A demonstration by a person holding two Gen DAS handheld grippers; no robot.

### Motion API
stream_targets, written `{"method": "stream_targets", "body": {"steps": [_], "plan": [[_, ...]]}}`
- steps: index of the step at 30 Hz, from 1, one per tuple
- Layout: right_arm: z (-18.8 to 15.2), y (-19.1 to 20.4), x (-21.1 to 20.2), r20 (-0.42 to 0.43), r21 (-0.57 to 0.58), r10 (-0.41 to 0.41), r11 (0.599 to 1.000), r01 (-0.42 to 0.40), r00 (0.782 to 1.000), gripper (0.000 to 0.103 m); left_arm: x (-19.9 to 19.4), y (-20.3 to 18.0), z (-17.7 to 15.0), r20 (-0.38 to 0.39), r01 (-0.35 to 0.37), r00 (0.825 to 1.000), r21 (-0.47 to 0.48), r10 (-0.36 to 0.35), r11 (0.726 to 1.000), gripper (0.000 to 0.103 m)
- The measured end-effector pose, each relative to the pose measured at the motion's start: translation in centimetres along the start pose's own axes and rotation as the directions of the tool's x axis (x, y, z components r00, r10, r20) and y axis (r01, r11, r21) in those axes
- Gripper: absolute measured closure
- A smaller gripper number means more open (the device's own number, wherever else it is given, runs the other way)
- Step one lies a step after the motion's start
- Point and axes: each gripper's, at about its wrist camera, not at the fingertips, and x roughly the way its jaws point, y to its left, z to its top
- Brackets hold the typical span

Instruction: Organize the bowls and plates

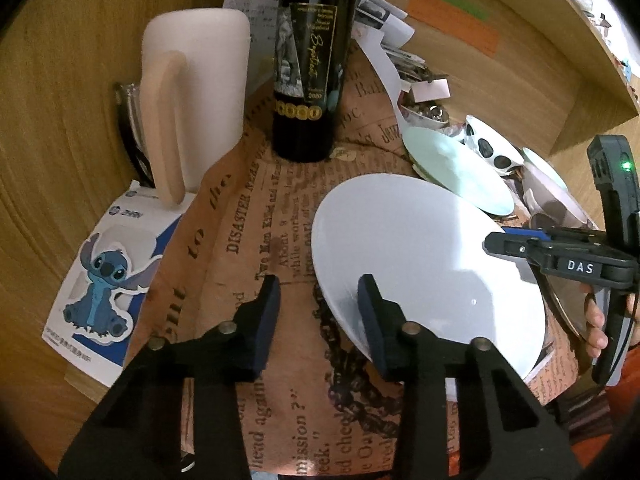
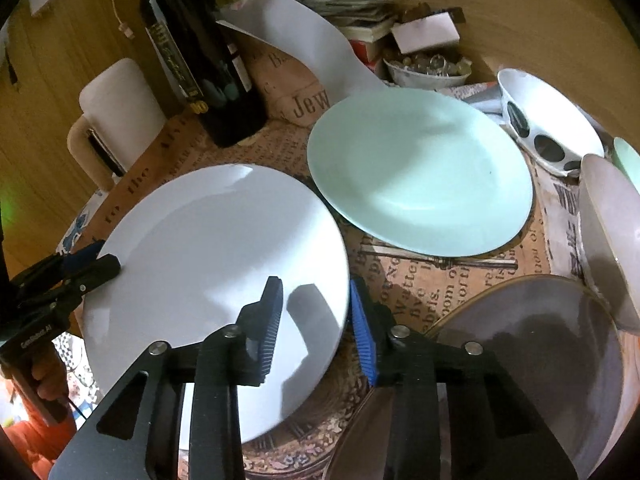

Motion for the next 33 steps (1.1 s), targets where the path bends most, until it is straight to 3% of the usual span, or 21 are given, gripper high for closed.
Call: {"method": "stream_targets", "body": {"steps": [9,20,33], "plan": [[0.0,0.2,0.4,-0.005,-0.011,-0.011,1.000,0.011,1.000,0.074,0.5,-0.9,0.0,-0.032,0.080,0.996,0.004,-0.080,0.997,0.075],[-0.6,0.4,-0.5,0.042,-0.010,-0.024,1.000,0.024,0.999,0.076,0.3,-1.4,-0.1,-0.016,0.031,0.999,0.001,-0.031,1.000,0.075],[-0.6,-0.2,-3.0,0.125,0.026,-0.029,0.999,0.026,0.992,0.076,-0.6,-2.4,1.0,0.020,0.024,1.000,-0.006,-0.024,1.000,0.075]]}}
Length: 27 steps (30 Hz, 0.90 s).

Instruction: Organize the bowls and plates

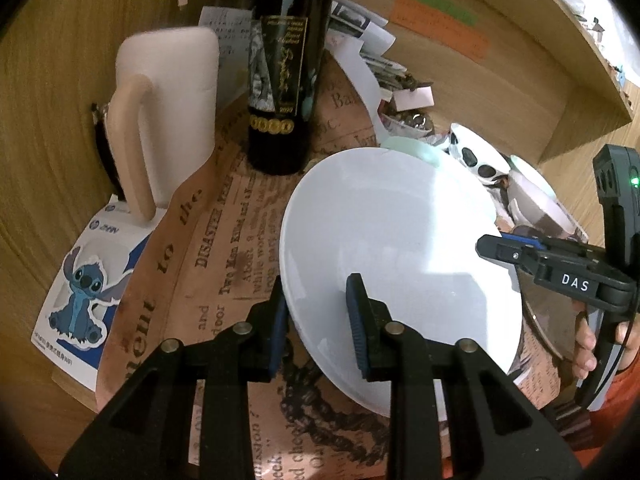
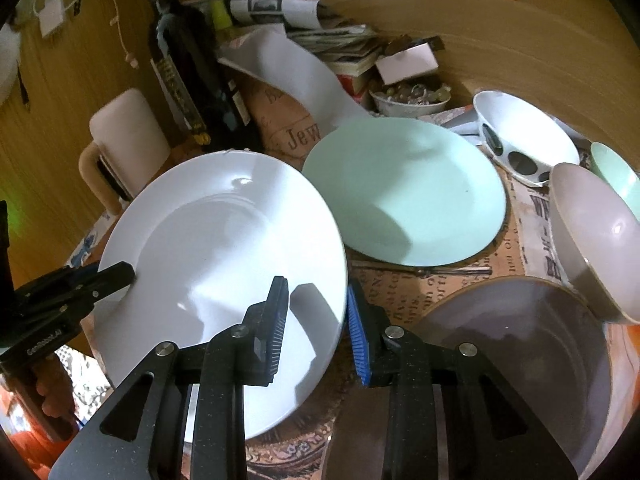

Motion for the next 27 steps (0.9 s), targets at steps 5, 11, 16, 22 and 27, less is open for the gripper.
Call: {"method": "stream_targets", "body": {"steps": [5,11,16,22,27], "plan": [[0.1,-1.0,-1.2,0.033,0.025,-0.008,1.000,0.007,0.999,0.076,-0.3,-1.0,0.7,0.026,0.014,1.000,0.010,-0.014,1.000,0.075],[0.2,-2.0,-2.8,0.077,0.049,-0.024,0.999,0.020,0.997,0.076,-0.3,-2.4,1.3,0.045,0.036,0.998,0.025,-0.037,0.999,0.075],[0.0,-2.8,-4.1,0.108,0.069,-0.043,0.997,0.035,0.993,0.076,-0.2,-3.8,1.8,0.054,0.054,0.997,0.049,-0.057,0.997,0.075],[-0.7,-4.1,-5.6,0.137,0.105,-0.063,0.993,0.048,0.989,0.076,0.0,-5.3,2.1,0.055,0.081,0.995,0.081,-0.085,0.993,0.075],[-1.4,-5.2,-6.4,0.149,0.132,-0.082,0.989,0.062,0.986,0.076,0.2,-6.7,2.6,0.053,0.107,0.992,0.104,-0.113,0.989,0.075]]}}
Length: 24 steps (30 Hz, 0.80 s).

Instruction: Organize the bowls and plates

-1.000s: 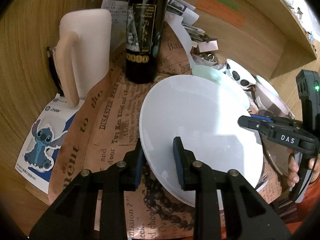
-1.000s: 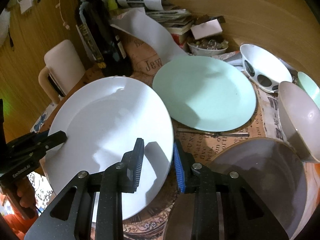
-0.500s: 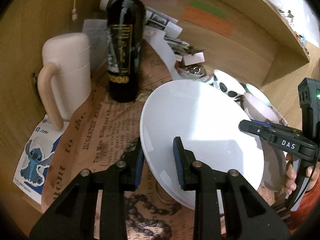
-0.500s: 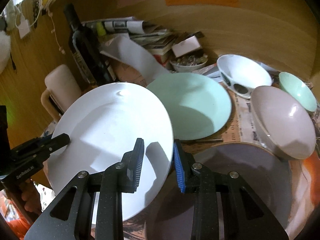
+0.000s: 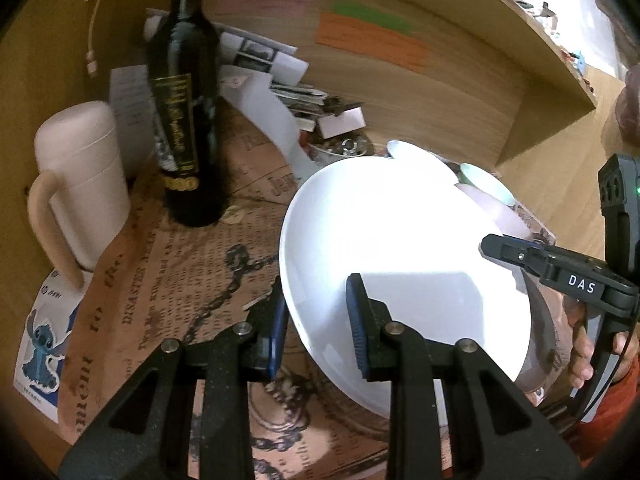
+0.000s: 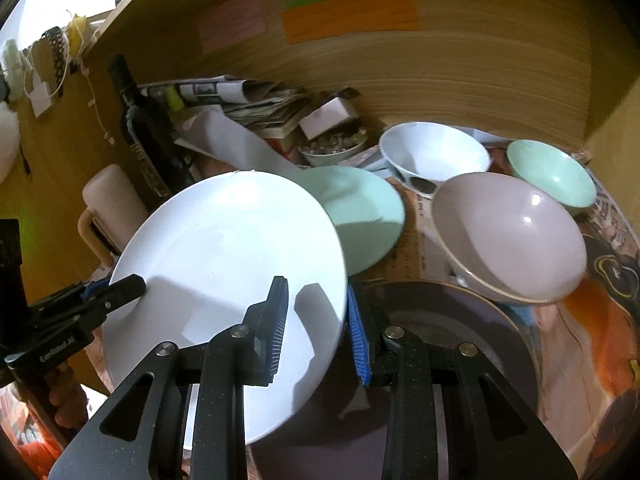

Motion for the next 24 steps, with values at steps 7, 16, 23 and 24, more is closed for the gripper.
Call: {"method": "stream_targets", "body": {"steps": [7,16,23,24], "plan": [[-0.8,-1.7,-1.5,0.018,0.031,-0.027,0.999,0.026,0.999,0.076,0.6,-1.8,0.3,0.000,0.038,0.999,0.035,-0.039,0.999,0.075],[-2.0,-3.5,-3.1,0.024,0.068,-0.054,0.996,0.053,0.998,0.076,1.5,-3.8,0.2,-0.021,0.076,0.997,0.071,-0.075,0.995,0.075],[-3.3,-4.8,-3.6,0.004,0.097,-0.062,0.993,0.062,0.998,0.076,2.1,-5.4,-0.4,-0.053,0.086,0.995,0.100,-0.081,0.991,0.075],[-3.5,-5.0,-3.7,0.000,0.101,-0.062,0.993,0.062,0.998,0.076,2.1,-5.6,-0.5,-0.058,0.087,0.995,0.103,-0.081,0.991,0.075]]}}
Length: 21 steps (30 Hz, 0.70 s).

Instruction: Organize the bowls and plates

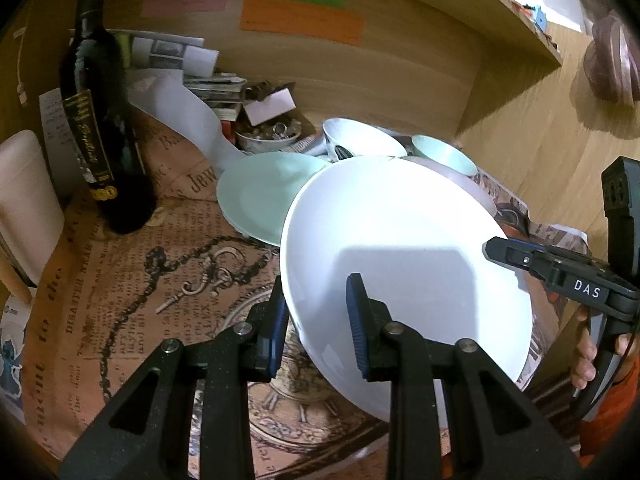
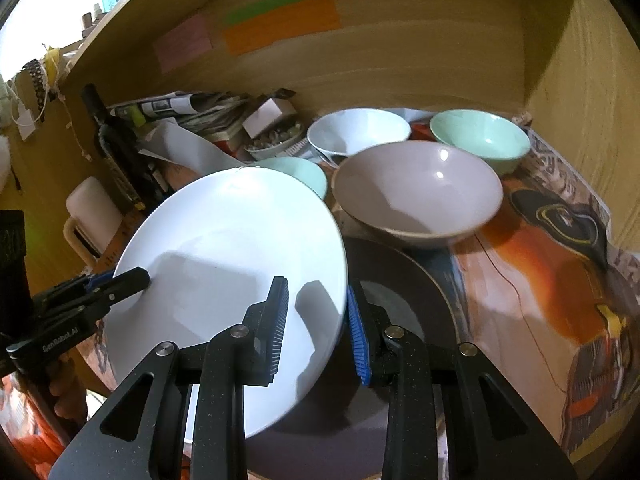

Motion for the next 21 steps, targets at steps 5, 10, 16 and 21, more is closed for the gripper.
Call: {"method": "stream_targets", "body": {"steps": [5,10,16,21], "plan": [[-0.7,-0.9,-0.2,-0.019,0.014,-0.003,1.000,0.003,1.000,0.076,0.5,-0.9,-0.3,-0.021,0.005,1.000,0.009,-0.004,1.000,0.075],[-1.5,-1.8,-0.2,-0.039,0.031,-0.004,0.999,0.005,0.999,0.076,1.0,-1.9,-0.8,-0.044,0.007,0.999,0.025,-0.006,1.000,0.075],[-2.2,-2.9,-0.5,-0.054,0.050,-0.002,0.999,0.005,0.999,0.076,1.8,-2.7,-1.3,-0.083,0.018,0.996,0.036,-0.015,0.999,0.075],[-2.6,-3.4,-0.4,-0.069,0.061,-0.006,0.998,0.010,0.998,0.076,2.4,-3.2,-1.5,-0.099,0.020,0.995,0.053,-0.014,0.998,0.075]]}}
